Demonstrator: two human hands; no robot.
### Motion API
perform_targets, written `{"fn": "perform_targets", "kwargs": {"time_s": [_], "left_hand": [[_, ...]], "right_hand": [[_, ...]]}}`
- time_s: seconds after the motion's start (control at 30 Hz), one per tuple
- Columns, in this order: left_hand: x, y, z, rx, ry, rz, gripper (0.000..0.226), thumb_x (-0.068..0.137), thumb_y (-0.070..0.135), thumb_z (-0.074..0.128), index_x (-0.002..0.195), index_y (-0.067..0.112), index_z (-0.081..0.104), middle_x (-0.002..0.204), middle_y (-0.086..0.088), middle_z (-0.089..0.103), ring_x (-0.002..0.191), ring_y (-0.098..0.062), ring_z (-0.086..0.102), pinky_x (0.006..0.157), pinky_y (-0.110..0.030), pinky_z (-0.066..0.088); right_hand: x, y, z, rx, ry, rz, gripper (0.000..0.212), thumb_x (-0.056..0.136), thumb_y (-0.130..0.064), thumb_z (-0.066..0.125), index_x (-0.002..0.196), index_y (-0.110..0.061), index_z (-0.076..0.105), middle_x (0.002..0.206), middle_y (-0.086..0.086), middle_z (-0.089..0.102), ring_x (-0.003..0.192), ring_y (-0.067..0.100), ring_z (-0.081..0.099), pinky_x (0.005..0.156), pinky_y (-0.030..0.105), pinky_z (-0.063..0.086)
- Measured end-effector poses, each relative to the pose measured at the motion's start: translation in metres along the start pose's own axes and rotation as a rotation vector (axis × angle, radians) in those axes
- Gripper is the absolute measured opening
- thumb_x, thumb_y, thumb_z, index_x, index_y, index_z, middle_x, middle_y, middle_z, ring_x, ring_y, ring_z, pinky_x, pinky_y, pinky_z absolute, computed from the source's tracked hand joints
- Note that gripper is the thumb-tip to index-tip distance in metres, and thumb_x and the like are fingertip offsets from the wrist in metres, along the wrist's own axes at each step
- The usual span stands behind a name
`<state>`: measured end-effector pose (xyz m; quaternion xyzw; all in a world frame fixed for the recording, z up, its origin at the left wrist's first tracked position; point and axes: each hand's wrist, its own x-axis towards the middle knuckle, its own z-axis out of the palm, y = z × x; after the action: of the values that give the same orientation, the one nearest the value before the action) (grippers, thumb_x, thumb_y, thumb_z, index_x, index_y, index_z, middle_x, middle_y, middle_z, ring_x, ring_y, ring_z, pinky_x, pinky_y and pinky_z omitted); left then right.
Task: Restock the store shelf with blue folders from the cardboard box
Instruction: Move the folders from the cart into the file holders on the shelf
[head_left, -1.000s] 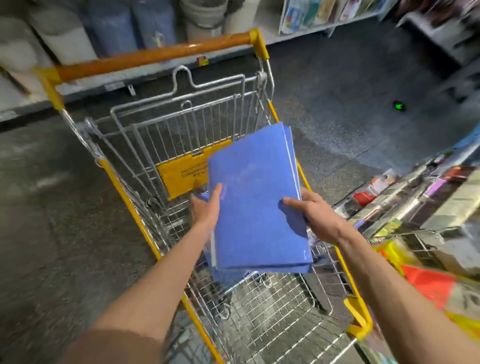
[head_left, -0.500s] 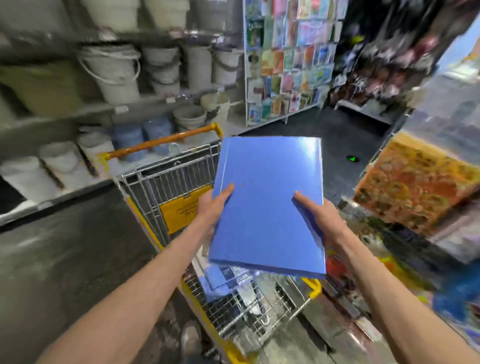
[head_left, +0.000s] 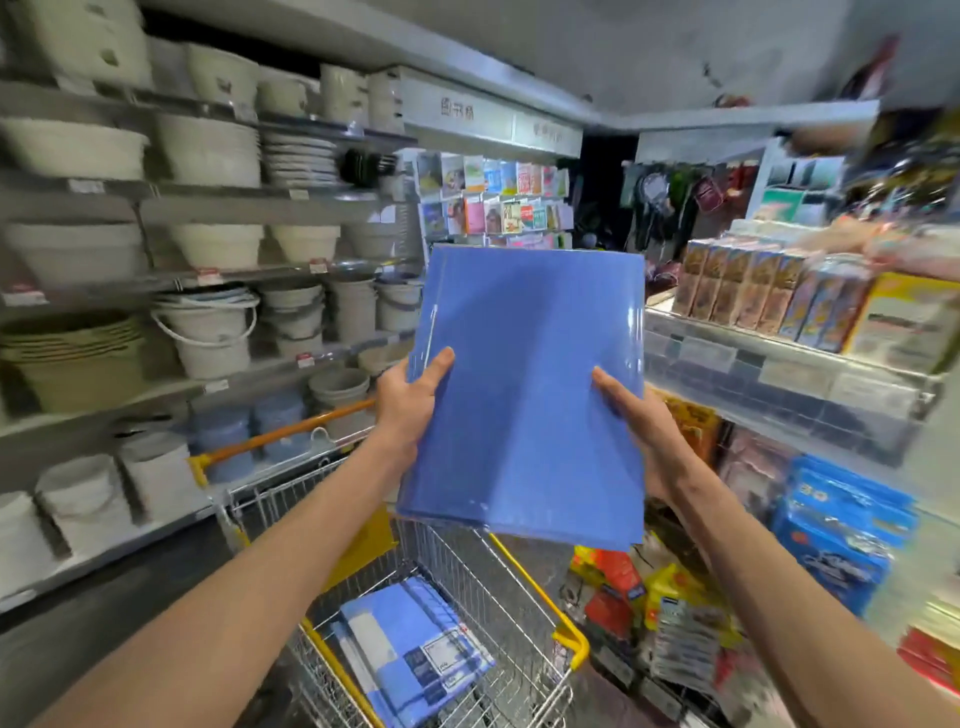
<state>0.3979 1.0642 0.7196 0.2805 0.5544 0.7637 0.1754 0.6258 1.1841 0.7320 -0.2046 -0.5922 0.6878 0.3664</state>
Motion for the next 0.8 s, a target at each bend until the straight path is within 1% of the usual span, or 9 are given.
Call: {"fn": "perform_targets", "kwargs": {"time_s": [0.07,0.17,0.27,0.37,0.43,0.53,0.6,0.67,0.8], "left_hand": [[-0.012,0.019,0.013,-0.014,-0.017,0.042,0.016,0.091,0.031,0.076,0.097,0.016,0.075,0.100,-0.010,0.077,0.086,-0.023,0.071,0.081,-0.044,0.059],[-0.027,0.046,0.035,-0.036,-0.063,0.088,0.019,0.089,0.035,0.077,0.094,0.017,0.074,0.091,-0.004,0.073,0.081,-0.020,0.065,0.077,-0.041,0.055],[-0.049,0.075,0.067,-0.134,-0.143,0.138,0.026,0.091,0.027,0.075,0.112,0.012,0.073,0.096,-0.001,0.075,0.080,-0.007,0.070,0.075,-0.026,0.057],[-0.080,0.100,0.112,-0.205,-0.233,0.173,0.017,0.092,0.020,0.074,0.108,0.016,0.073,0.092,0.008,0.076,0.079,-0.004,0.072,0.070,-0.021,0.056],[-0.105,0.122,0.146,-0.228,-0.293,0.173,0.016,0.091,0.022,0.075,0.106,0.016,0.074,0.092,0.004,0.077,0.081,-0.009,0.073,0.072,-0.027,0.057],[-0.134,0.142,0.190,-0.249,-0.366,0.154,0.040,0.079,0.044,0.081,0.105,0.013,0.076,0.101,-0.011,0.077,0.093,-0.030,0.073,0.080,-0.050,0.061],[-0.160,0.154,0.223,-0.268,-0.420,0.133,0.036,0.078,0.047,0.081,0.099,0.017,0.077,0.104,-0.015,0.076,0.101,-0.038,0.071,0.084,-0.061,0.058],[-0.182,0.158,0.254,-0.275,-0.441,0.147,0.027,0.085,0.042,0.078,0.096,0.018,0.076,0.104,-0.016,0.076,0.100,-0.038,0.072,0.084,-0.062,0.057],[-0.234,0.168,0.326,-0.313,-0.520,0.141,0.015,0.091,0.033,0.075,0.092,0.018,0.074,0.093,-0.006,0.076,0.086,-0.028,0.072,0.081,-0.054,0.061]], "right_hand": [[-0.022,-0.023,-0.002,-0.022,0.087,-0.041,0.039,0.093,-0.034,0.067,0.125,-0.012,0.066,0.119,0.015,0.071,0.101,0.034,0.070,0.089,0.048,0.058],[-0.058,-0.057,-0.008,-0.061,0.213,-0.080,0.038,0.091,-0.034,0.071,0.117,-0.006,0.070,0.103,0.013,0.076,0.082,0.028,0.073,0.072,0.039,0.061],[-0.094,-0.092,-0.022,-0.075,0.318,-0.173,0.034,0.090,-0.031,0.073,0.114,-0.008,0.071,0.105,0.011,0.076,0.091,0.028,0.074,0.077,0.041,0.061],[-0.136,-0.130,-0.045,-0.117,0.405,-0.312,0.032,0.092,-0.024,0.070,0.121,-0.010,0.069,0.112,0.007,0.075,0.099,0.024,0.073,0.080,0.037,0.059],[-0.167,-0.160,-0.066,-0.183,0.448,-0.376,0.034,0.094,-0.024,0.068,0.126,-0.010,0.066,0.117,0.005,0.074,0.104,0.021,0.071,0.084,0.035,0.058],[-0.207,-0.198,-0.095,-0.247,0.496,-0.399,0.030,0.094,-0.028,0.068,0.121,-0.015,0.069,0.110,0.002,0.076,0.093,0.018,0.073,0.071,0.030,0.058],[-0.236,-0.223,-0.118,-0.288,0.538,-0.417,0.030,0.092,-0.032,0.070,0.120,-0.020,0.069,0.107,-0.005,0.076,0.093,0.012,0.073,0.070,0.023,0.056],[-0.260,-0.243,-0.143,-0.343,0.572,-0.446,0.031,0.092,-0.031,0.070,0.121,-0.021,0.068,0.107,-0.009,0.076,0.095,0.009,0.073,0.074,0.022,0.058],[-0.313,-0.279,-0.199,-0.365,0.640,-0.465,0.028,0.093,-0.030,0.070,0.118,-0.017,0.069,0.105,0.001,0.077,0.091,0.022,0.075,0.071,0.034,0.061]]}}
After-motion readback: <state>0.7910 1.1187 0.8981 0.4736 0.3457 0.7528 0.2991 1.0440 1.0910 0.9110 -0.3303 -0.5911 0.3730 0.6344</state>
